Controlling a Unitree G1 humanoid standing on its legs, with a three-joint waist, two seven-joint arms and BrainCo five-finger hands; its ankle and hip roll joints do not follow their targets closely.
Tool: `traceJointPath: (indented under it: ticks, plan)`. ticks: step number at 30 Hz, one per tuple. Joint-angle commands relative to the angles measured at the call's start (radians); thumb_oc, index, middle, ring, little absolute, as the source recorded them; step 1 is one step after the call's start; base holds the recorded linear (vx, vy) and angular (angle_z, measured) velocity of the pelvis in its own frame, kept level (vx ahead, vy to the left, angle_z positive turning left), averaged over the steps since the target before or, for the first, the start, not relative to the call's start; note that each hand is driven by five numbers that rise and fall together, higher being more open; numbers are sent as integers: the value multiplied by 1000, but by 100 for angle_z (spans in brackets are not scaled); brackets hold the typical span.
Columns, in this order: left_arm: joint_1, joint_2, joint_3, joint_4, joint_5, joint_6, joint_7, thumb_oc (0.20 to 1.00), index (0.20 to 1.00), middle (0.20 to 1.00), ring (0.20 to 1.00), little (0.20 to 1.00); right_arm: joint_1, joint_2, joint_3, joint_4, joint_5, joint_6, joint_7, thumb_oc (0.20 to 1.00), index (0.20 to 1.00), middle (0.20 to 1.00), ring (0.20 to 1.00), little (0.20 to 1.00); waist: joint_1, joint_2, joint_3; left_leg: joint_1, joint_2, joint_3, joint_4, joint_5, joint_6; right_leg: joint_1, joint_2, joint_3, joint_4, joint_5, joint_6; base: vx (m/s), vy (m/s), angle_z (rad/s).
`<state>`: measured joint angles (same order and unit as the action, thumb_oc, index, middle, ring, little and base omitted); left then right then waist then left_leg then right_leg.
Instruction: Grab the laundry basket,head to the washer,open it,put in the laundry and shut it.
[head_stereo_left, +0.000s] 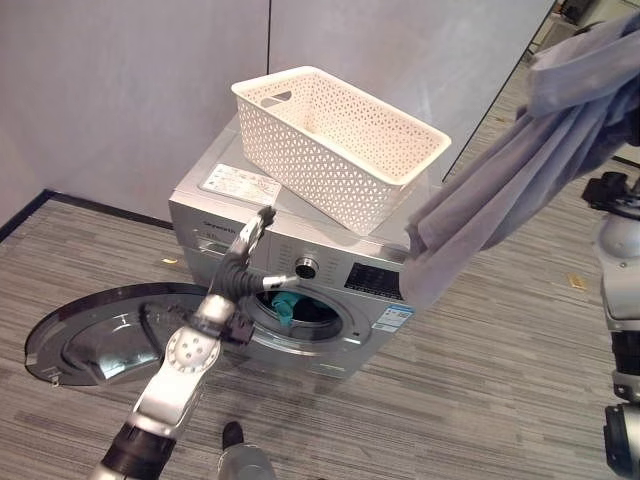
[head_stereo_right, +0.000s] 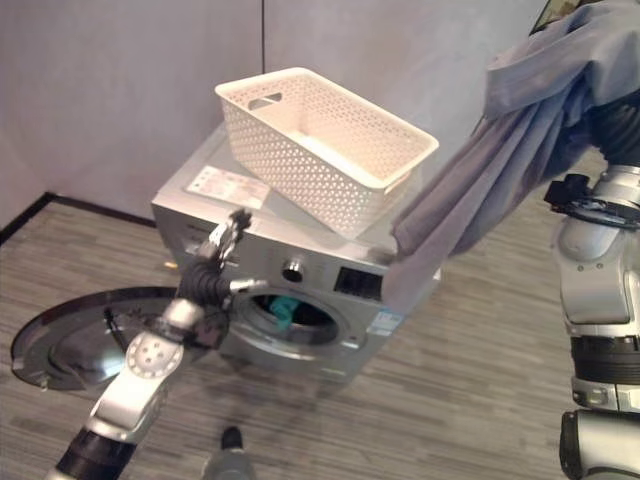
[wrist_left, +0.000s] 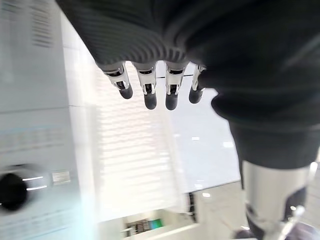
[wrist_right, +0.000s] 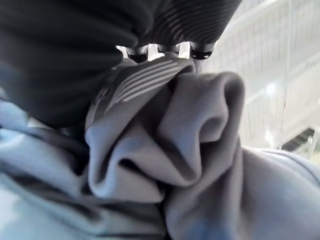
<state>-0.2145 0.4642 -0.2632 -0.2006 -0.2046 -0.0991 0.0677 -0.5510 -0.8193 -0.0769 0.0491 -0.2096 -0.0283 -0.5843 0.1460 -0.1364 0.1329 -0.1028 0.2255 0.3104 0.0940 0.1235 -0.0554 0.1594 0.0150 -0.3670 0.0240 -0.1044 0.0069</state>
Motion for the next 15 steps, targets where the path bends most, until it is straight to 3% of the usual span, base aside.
traceJointPath:
  ticks: [1, 5, 11, 15]
  plan:
    - [-105, 7, -50, 3, -97, -6, 39, 1000, 1000, 1000, 1000, 1000, -194, -9, 20, 43, 49, -12, 8, 200, 200, 200, 200, 200, -34, -28, -38, -114, -10, -23, 16, -4, -22, 105, -26, 32, -44, -137, 9, -129, -37, 13]
    - [-326, -43, -117, 170, -87, 12, 109, 1000, 1000, 1000, 1000, 1000, -341, 3, 127, 120, 92, 9, 11, 200, 200, 200, 200, 200, -58, -4, -34, -111, 2, -16, 8, 35, -17, 103, -16, 14, -37, -133, -5, -122, -21, 18]
    - [-519, -140, -220, 418, -152, 28, 157, 1000, 1000, 1000, 1000, 1000, -603, 61, 285, 300, 197, 12, -7, 200, 200, 200, 200, 200, -89, 18, -54, -76, 11, -8, -13, 64, -29, 114, -15, 23, -40, -126, -11, -84, 6, -1]
    - [-570, -185, -243, 484, -185, 26, 170, 1000, 1000, 1000, 1000, 1000, -693, 80, 341, 375, 227, 7, -14, 200, 200, 200, 200, 200, -98, 26, -62, -67, 13, -3, -20, 69, -32, 119, -15, 25, -45, -124, -12, -16, 8, -4]
